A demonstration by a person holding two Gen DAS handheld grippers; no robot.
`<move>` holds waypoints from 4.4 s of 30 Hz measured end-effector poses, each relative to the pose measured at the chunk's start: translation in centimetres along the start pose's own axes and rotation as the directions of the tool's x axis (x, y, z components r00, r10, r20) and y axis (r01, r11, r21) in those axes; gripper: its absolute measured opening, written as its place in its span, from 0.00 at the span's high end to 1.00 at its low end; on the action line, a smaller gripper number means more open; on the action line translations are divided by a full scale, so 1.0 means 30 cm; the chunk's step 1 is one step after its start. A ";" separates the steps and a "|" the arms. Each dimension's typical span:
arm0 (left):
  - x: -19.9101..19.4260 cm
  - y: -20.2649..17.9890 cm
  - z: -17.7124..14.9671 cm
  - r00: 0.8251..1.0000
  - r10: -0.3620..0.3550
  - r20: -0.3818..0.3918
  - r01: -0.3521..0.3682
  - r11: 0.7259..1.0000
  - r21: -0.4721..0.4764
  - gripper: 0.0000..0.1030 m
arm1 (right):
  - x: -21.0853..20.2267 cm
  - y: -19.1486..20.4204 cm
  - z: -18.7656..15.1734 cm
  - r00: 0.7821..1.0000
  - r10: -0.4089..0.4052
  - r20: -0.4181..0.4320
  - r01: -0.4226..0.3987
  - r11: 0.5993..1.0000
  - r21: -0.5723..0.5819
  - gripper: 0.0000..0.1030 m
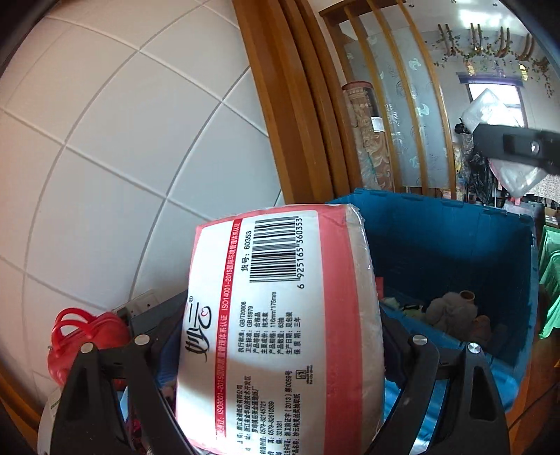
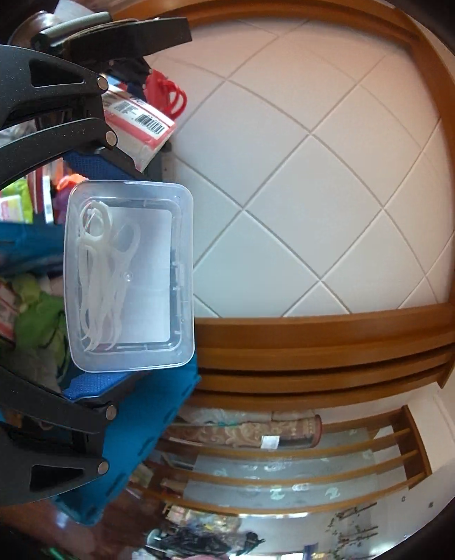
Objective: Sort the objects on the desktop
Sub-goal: 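Carry the tissue pack and floss box to the blue crate and release both, then move both tools back toward the pile on the table, then reach the right gripper into the pile toward the blue-white ointment box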
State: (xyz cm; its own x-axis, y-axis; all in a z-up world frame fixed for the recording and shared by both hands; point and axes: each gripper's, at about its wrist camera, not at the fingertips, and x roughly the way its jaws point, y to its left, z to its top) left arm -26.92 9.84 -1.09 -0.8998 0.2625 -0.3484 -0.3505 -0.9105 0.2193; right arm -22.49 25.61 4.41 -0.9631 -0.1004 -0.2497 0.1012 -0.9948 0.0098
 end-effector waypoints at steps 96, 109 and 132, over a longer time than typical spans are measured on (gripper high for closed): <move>-0.196 0.699 -0.951 0.857 0.357 -0.372 -0.434 0.889 -0.148 0.04 | 0.460 0.824 -0.582 0.768 0.397 -0.503 -0.497 0.864 -0.077 0.07; 0.005 0.696 -1.055 0.877 0.176 -0.447 -0.265 0.953 -0.144 0.04 | 0.703 0.844 -0.727 0.678 0.379 -0.630 -0.475 0.880 0.018 0.14; 0.107 0.725 -1.115 0.858 0.088 -0.506 -0.195 0.967 -0.162 0.37 | 1.097 0.854 -0.853 0.503 0.355 -0.788 -0.175 0.935 0.309 0.11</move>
State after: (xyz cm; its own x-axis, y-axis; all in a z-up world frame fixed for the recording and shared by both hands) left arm -28.74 -19.80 -27.92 -0.6712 -0.0165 -0.7411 -0.1216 -0.9838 0.1320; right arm -45.22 -2.77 -28.33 -0.2518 -0.3908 -0.8854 0.1857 -0.9174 0.3521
